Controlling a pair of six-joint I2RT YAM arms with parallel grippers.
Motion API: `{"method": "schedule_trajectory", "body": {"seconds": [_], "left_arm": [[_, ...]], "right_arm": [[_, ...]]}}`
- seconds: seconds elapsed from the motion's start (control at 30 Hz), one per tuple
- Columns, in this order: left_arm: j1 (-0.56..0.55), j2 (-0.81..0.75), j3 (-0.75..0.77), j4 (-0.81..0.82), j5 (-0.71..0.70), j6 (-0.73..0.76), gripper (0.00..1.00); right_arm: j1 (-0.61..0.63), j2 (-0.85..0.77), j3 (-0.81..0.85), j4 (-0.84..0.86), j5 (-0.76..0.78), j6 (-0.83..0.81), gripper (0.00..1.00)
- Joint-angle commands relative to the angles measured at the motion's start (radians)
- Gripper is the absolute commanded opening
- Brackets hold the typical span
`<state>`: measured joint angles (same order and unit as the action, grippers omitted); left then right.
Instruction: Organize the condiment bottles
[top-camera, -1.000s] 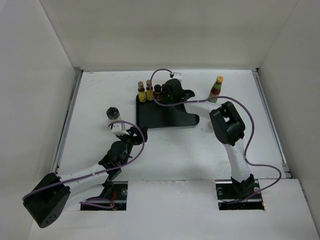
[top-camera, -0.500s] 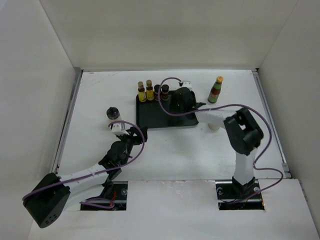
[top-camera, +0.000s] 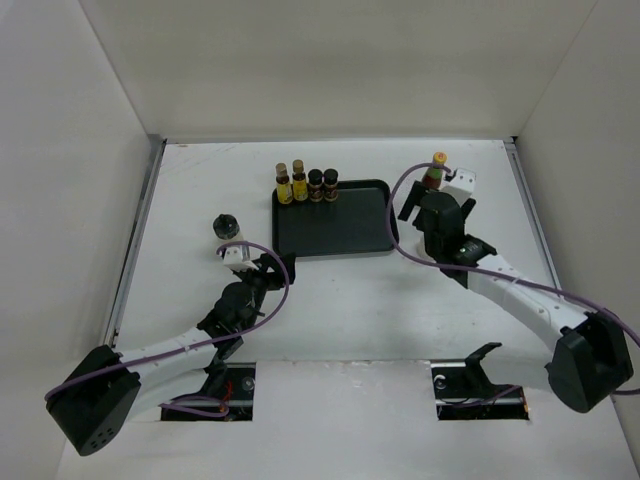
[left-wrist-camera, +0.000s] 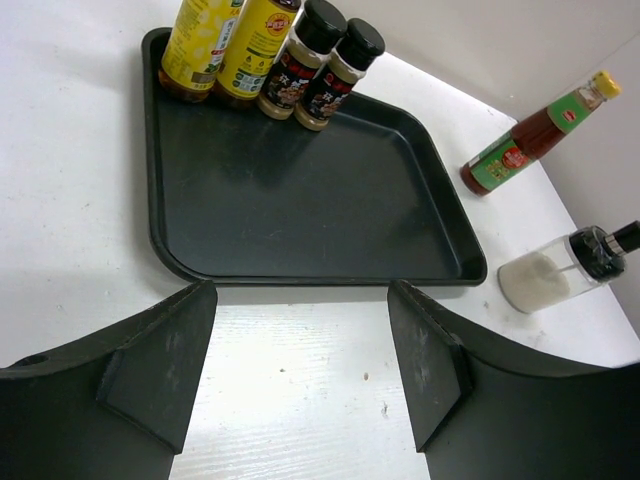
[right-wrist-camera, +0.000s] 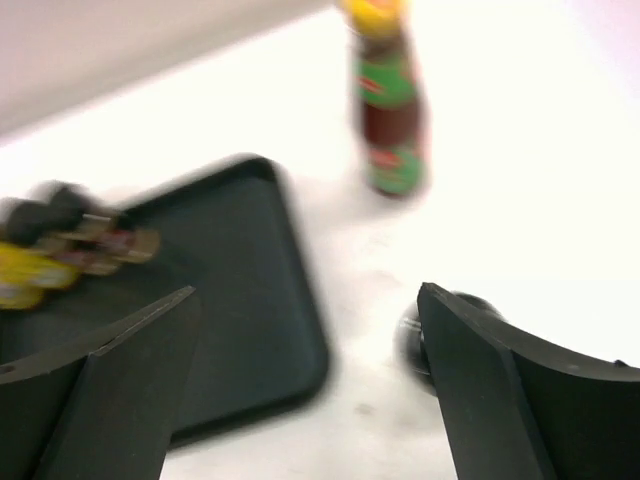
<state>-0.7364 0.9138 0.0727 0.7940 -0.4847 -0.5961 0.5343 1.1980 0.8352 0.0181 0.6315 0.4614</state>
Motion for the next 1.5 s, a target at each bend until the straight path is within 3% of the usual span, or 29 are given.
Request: {"method": "schedule_trajectory", "body": {"seconds": [0.0, 0.23, 0.33, 0.63, 0.87, 1.27, 1.47], "left_arm": [[-0.007, 0.005, 0.013, 0.059, 0.014, -0.019, 0.68], [-0.004, 0.014, 0.015, 0.059, 0.017, -0.022, 0.68], [-0.004, 0.004, 0.012, 0.059, 0.020, -0.022, 0.68], [0.004, 0.008, 0.012, 0.059, 0.028, -0.027, 0.68], [0.015, 0.008, 0.010, 0.059, 0.023, -0.028, 0.68], [0.035, -0.009, 0.007, 0.053, 0.037, -0.027, 0.68], [0.039, 0.002, 0.010, 0.056, 0.037, -0.025, 0.68]], "right_arm": [[-0.032, 0.037, -0.033, -0.161, 0.120, 0.014, 0.98], [-0.096, 0.126, -0.042, -0.158, 0.054, 0.045, 0.98], [-0.118, 0.158, -0.042, -0.147, 0.054, 0.046, 0.91], [-0.124, 0.157, -0.054, -0.089, 0.063, 0.042, 0.49], [-0.012, 0.121, 0.063, 0.094, 0.126, -0.133, 0.47], [0.037, 0.656, 0.559, 0.183, -0.088, -0.148, 0.46], [0.037, 0.773, 0.693, 0.172, -0.141, -0.145, 0.46]]}}
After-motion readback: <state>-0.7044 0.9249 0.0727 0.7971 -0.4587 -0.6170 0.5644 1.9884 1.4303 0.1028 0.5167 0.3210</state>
